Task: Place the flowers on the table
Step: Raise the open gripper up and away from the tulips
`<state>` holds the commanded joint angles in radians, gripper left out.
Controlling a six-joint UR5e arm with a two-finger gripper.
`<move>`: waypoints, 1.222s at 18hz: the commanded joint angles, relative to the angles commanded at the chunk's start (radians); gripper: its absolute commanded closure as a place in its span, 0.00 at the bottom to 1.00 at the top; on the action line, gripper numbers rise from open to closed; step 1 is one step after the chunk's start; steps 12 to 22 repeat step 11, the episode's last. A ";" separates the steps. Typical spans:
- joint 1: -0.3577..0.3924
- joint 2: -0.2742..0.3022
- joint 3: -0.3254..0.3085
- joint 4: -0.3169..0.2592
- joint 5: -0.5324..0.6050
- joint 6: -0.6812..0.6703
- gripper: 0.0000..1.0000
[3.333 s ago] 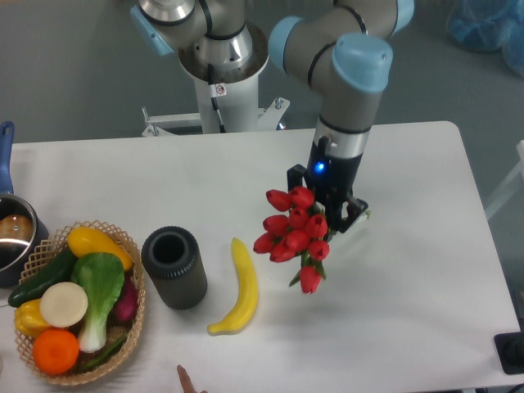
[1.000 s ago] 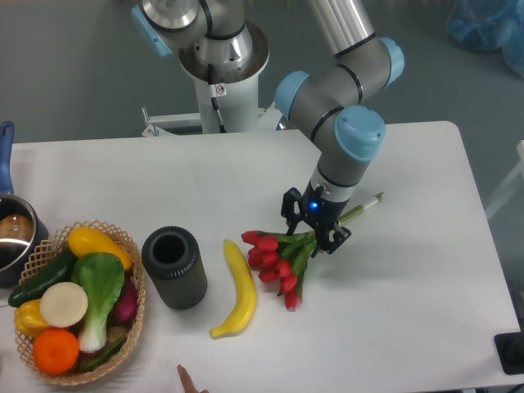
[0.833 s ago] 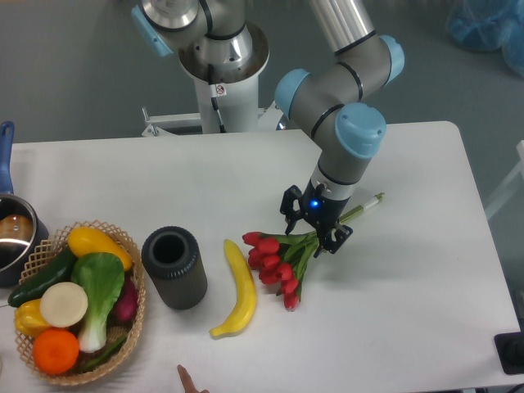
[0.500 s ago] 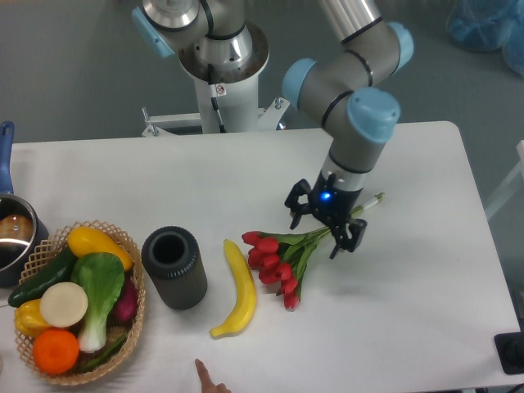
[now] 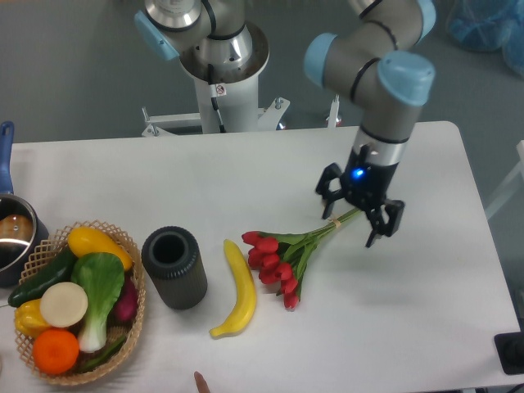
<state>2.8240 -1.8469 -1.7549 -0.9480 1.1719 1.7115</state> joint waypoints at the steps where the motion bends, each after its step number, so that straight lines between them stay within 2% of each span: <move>1: 0.005 -0.002 0.000 -0.005 0.008 0.037 0.00; 4: 0.022 -0.005 0.000 -0.015 0.060 0.196 0.00; 6: 0.023 -0.014 0.009 -0.015 0.083 0.252 0.00; 22: 0.023 -0.022 0.011 -0.014 0.087 0.252 0.00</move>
